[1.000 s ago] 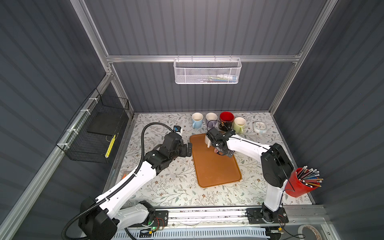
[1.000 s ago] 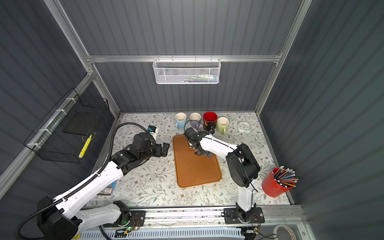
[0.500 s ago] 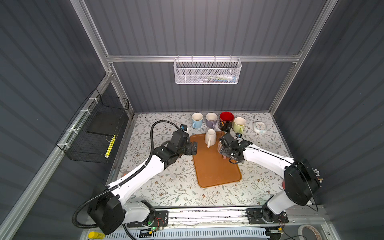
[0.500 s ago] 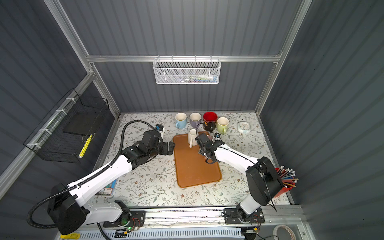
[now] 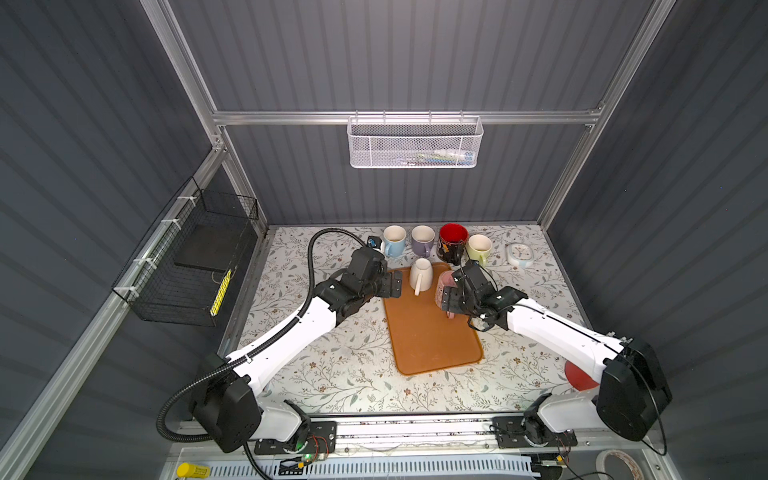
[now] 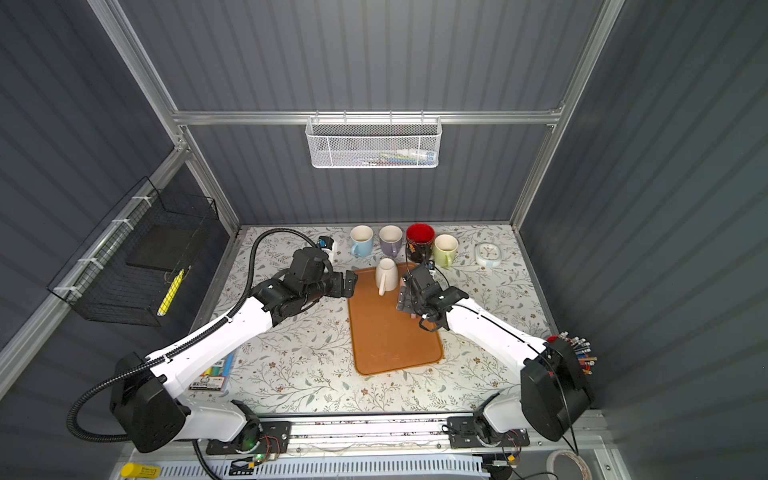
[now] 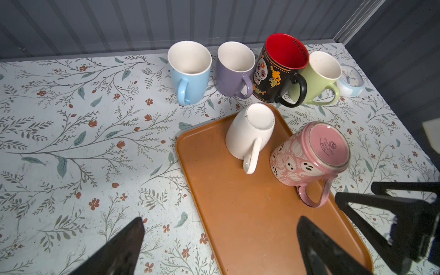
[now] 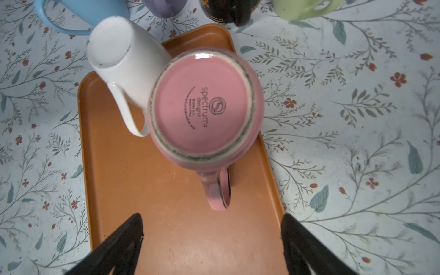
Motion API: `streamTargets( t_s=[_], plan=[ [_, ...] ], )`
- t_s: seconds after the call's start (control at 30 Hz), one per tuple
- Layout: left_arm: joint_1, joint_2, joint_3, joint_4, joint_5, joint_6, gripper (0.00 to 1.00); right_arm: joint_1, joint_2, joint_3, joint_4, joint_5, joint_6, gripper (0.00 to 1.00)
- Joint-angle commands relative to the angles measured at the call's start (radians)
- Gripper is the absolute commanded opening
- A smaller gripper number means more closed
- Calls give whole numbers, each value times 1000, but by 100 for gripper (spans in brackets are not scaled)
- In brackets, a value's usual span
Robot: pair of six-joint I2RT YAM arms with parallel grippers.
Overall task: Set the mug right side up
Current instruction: 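Lower the right gripper onto the upside-down pink mug's base, then close the right gripper on the pink mug's base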
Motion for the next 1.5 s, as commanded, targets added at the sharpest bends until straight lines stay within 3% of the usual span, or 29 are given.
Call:
streamTargets(
  t_s=[0.0,0.43,1.03,1.47],
  plan=[
    [-6,6,57,-29,-45,23,100,-2,-34,-16,24,-41,-75,87],
    [-6,-37,76,-113,-278,10,100,-2,-2,1,5,-48,-74,75],
    [-6,-24,55,-128,-242,24,100,-62,234,130,5,-47,-140,62],
    [-6,26,85,-124,-228,45,100,-72,337,195,-23,-25,-168,43]
  ],
)
